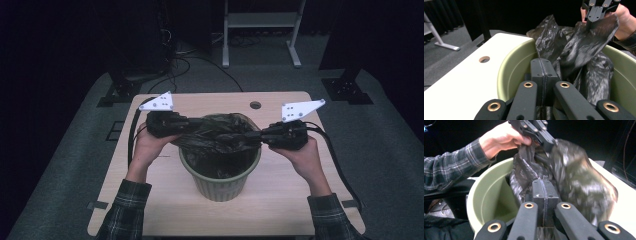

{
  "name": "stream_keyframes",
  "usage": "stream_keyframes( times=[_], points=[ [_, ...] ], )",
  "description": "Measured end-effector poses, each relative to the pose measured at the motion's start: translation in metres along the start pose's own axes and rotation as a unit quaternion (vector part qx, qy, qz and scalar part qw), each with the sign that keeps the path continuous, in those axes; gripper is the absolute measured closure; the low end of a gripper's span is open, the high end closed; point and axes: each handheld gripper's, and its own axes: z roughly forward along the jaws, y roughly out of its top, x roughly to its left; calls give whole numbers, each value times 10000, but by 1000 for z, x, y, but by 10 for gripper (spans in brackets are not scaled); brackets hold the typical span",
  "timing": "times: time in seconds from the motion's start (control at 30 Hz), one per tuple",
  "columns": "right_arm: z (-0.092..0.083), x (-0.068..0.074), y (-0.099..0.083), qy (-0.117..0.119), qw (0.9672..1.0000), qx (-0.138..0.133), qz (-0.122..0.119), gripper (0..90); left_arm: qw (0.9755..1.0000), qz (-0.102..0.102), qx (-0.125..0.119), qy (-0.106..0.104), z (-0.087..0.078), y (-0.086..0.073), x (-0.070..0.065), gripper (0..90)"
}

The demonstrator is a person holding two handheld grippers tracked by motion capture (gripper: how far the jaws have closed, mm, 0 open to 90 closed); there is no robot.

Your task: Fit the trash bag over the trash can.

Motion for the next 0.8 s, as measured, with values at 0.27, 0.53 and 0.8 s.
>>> stream_keyframes(
  times=[0.27,0.53,0.8],
  points=[
    [-41,-3,-21,-275,9994,-114,192,899,9994,-218,-90,248,-23,-15,4,898],
    [-66,0,-36,-414,9988,-95,237,899,9981,-362,-197,461,-41,-27,8,898],
    [-79,0,-54,-551,9976,-60,405,821,9966,-473,-266,625,-61,-40,11,897]
  ],
)
